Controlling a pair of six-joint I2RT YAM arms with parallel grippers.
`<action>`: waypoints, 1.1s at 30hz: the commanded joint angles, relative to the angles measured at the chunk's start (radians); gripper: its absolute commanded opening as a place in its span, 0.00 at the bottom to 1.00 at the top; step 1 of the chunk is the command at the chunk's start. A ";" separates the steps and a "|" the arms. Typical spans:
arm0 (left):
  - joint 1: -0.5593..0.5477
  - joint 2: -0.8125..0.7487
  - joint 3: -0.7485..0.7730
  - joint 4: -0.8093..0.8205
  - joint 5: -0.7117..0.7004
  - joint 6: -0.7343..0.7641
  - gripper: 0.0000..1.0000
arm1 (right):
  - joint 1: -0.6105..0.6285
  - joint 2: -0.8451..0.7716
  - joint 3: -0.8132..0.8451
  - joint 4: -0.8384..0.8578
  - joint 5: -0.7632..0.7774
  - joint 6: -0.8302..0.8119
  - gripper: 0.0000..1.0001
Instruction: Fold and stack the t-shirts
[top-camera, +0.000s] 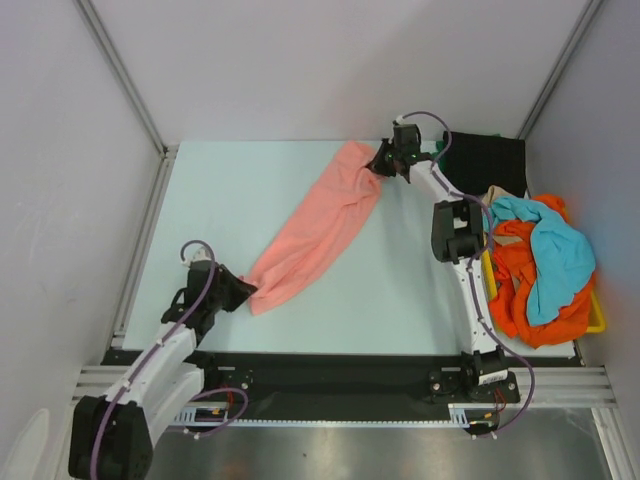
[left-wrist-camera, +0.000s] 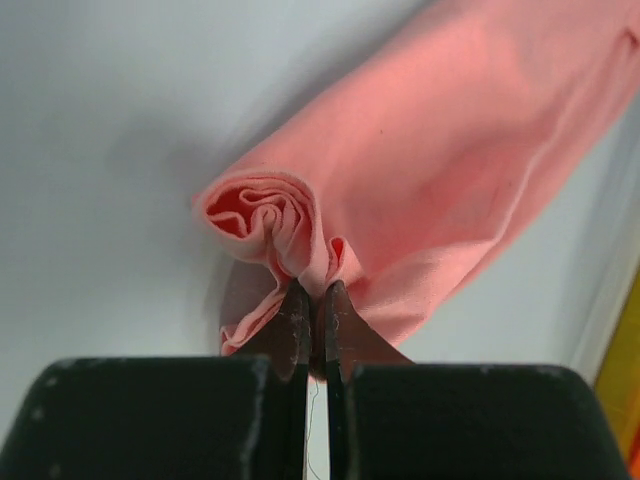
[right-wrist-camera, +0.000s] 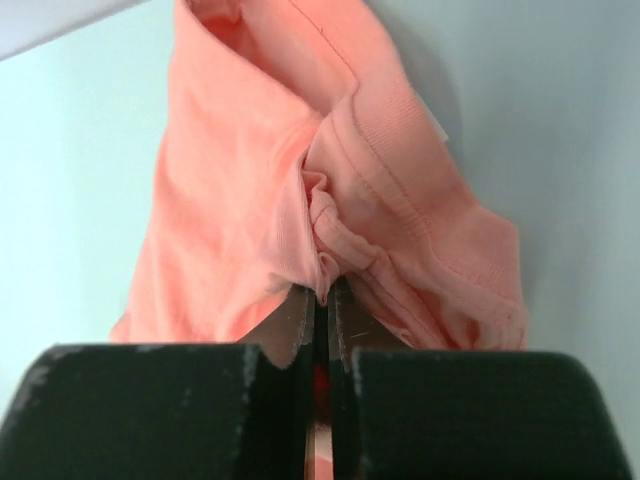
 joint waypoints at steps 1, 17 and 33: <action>-0.101 -0.066 -0.037 -0.053 -0.005 -0.150 0.00 | 0.035 0.113 0.205 -0.044 -0.074 -0.061 0.00; -0.923 -0.089 0.078 -0.168 -0.221 -0.595 0.54 | 0.129 0.188 0.309 0.327 0.053 -0.107 0.01; -0.789 -0.130 0.417 -0.520 -0.542 -0.129 0.68 | 0.118 -0.409 -0.273 0.261 0.225 -0.063 0.99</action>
